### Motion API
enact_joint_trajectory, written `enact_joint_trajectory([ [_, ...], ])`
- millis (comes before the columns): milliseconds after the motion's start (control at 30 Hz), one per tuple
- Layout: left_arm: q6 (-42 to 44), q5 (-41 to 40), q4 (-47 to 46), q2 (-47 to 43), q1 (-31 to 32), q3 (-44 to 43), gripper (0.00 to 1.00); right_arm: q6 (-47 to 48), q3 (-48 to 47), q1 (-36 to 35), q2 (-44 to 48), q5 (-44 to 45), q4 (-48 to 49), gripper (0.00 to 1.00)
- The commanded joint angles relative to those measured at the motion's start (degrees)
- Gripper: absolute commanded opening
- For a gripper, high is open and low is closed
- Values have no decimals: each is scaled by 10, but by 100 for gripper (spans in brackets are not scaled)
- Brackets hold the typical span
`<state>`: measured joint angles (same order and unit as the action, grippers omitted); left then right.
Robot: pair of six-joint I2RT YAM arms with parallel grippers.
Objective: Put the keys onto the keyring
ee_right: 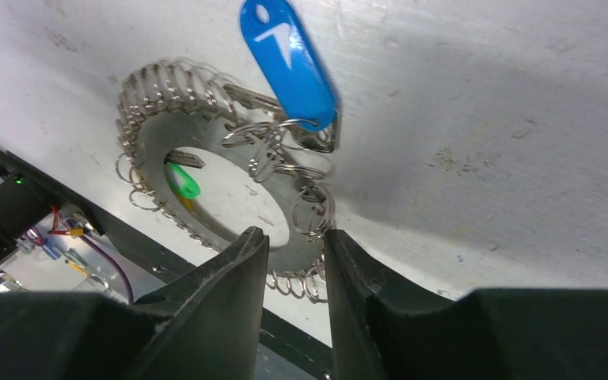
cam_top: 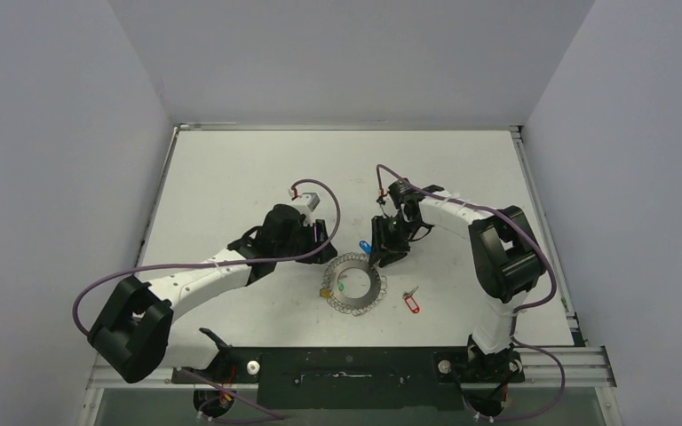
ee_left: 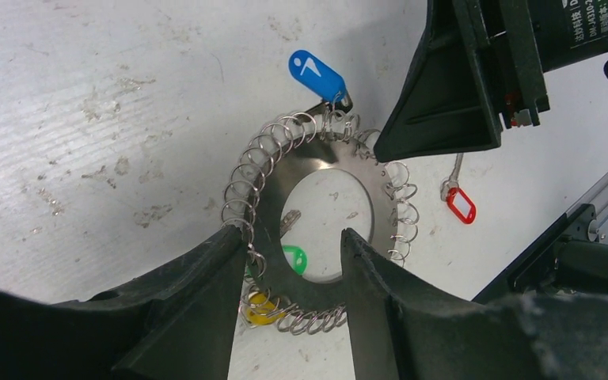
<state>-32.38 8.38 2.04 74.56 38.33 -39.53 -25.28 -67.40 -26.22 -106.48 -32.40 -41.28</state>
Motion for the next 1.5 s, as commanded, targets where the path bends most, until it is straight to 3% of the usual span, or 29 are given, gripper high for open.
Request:
enact_joint_trajectory([
  [0,14,32,-57,25,8,-47,45,-34,0,11,53,-29,36,37],
  [233,24,85,-107,98,43,-84,41,-21,5,54,85,-24,17,40],
  [533,64,139,-112,197,84,-156,37,-4,40,85,105,-27,6,26],
  [800,223,133,-129,230,98,-147,35,7,53,88,117,-23,-6,24],
  [1067,430,143,-302,214,111,-50,34,13,62,97,128,-21,-13,24],
  [1467,510,134,-431,278,119,-33,28,21,70,111,135,-28,-19,24],
])
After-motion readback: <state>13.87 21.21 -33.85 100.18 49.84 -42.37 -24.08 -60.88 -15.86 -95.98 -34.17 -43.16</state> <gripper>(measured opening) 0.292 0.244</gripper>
